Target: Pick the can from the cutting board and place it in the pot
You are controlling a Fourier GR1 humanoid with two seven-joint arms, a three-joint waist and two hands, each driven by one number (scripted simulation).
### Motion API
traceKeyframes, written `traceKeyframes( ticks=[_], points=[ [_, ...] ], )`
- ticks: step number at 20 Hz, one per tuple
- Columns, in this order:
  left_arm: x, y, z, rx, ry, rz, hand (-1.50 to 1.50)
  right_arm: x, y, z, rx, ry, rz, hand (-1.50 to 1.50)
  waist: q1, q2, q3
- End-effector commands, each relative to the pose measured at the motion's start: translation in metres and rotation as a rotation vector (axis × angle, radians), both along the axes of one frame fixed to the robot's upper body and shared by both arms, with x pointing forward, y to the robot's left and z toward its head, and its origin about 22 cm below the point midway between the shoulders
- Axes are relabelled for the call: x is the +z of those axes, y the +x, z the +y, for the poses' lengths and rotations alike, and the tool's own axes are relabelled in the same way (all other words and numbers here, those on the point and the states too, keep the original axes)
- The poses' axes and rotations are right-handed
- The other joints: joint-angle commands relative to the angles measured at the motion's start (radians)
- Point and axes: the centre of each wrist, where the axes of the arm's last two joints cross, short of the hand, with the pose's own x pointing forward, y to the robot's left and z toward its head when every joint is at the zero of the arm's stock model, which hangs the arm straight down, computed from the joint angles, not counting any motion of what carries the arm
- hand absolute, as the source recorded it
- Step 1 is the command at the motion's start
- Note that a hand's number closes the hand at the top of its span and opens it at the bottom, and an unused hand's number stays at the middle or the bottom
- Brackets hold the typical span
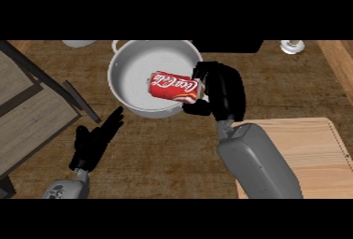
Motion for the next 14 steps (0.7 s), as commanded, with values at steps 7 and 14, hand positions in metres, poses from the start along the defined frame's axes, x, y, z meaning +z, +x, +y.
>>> traceKeyframes(
  ticks=[7, 14],
  points=[
    [0.014, 0.010, 0.010, -0.035, -0.001, -0.008, 0.00, 0.046, 0.071, 0.049, 0.004, -0.199, 0.130, 1.50, 0.024, 0.007, 0.000],
    [0.015, 0.014, -0.012, -0.075, 0.014, -0.023, 0.00, 0.027, 0.091, 0.070, -0.124, -0.538, 0.199, 1.50, 0.063, 0.019, -0.002]
  ],
)
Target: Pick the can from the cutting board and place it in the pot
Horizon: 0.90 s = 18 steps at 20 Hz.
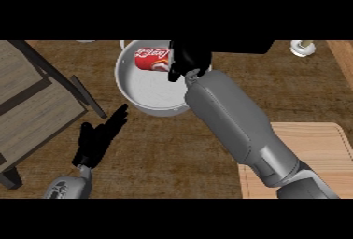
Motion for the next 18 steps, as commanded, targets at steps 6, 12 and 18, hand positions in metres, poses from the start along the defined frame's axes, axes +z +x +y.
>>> traceKeyframes(
  ticks=[6, 12, 18],
  points=[
    [0.008, 0.005, -0.023, -0.053, -0.009, -0.009, 0.00, -0.015, 0.026, -0.002, -0.124, -0.257, 0.265, 1.50, 0.053, 0.013, 0.000],
    [0.004, 0.016, -0.016, -0.083, -0.007, -0.019, 0.00, -0.040, 0.033, -0.021, -0.256, -0.228, 0.548, -1.50, 0.074, 0.024, -0.001],
    [0.009, 0.016, -0.010, -0.063, 0.003, -0.028, 0.00, -0.026, 0.030, -0.015, -0.143, 0.055, 0.318, -1.50, 0.069, 0.023, 0.002]
  ],
)
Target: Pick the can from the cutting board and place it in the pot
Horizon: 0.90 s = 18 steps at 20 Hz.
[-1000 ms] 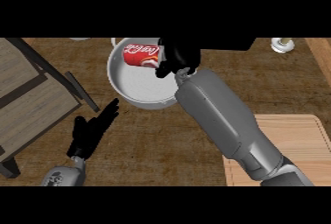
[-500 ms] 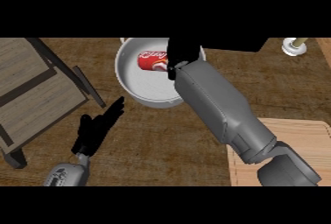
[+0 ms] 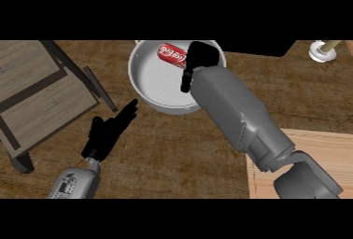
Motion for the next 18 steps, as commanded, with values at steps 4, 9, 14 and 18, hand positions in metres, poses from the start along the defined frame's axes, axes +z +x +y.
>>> traceKeyframes(
  ticks=[4, 9, 14, 18],
  points=[
    [-0.001, 0.000, -0.012, -0.003, -0.012, 0.015, 0.00, 0.031, -0.002, 0.007, -0.024, 0.398, -0.373, -1.50, -0.003, 0.000, 0.003],
    [-0.001, -0.001, 0.001, 0.023, 0.005, -0.005, 0.00, 0.041, -0.001, 0.003, -0.183, 0.609, -0.619, -1.50, -0.017, -0.005, 0.002],
    [-0.008, -0.006, 0.023, 0.059, -0.006, 0.023, 0.00, 0.029, -0.001, -0.006, -0.267, 0.695, -0.787, -1.50, -0.060, -0.017, 0.001],
    [-0.013, -0.014, 0.017, 0.080, 0.010, 0.028, 0.00, 0.040, -0.002, -0.007, -0.291, 0.802, -0.857, -1.50, -0.087, -0.026, 0.001]
  ],
)
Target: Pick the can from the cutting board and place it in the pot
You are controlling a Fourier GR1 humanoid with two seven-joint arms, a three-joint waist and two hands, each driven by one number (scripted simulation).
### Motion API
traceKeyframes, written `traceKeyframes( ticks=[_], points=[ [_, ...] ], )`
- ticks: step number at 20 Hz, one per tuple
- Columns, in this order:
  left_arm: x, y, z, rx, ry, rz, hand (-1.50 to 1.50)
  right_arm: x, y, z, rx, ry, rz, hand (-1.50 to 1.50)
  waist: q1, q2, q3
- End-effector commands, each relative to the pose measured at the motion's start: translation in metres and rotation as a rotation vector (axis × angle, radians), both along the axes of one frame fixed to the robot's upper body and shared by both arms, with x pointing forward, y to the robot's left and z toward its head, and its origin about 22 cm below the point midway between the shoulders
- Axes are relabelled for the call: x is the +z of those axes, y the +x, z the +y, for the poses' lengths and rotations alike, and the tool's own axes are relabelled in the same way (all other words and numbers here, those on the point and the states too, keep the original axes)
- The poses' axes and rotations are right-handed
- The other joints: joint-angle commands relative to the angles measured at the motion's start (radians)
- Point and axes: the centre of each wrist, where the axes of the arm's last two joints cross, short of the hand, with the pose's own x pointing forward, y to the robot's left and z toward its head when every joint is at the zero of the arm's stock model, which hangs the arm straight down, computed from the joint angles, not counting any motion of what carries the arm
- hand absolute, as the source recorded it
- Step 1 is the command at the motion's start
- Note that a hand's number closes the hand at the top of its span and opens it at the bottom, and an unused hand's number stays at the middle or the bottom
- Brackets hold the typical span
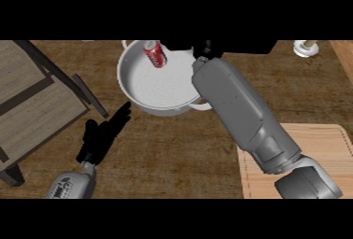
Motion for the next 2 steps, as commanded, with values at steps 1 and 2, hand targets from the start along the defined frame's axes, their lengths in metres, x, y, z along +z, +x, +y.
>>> traceKeyframes(
  ticks=[1, 2],
  points=[
    [-0.002, -0.005, 0.016, 0.036, 0.004, 0.024, 0.00, 0.000, 0.003, -0.018, -0.041, 0.090, -0.102, -1.50, -0.038, -0.008, 0.000],
    [0.003, -0.009, 0.013, 0.023, 0.010, -0.002, 0.00, -0.011, 0.001, -0.027, -0.034, 0.112, -0.107, -1.50, -0.041, -0.010, 0.001]
  ],
)
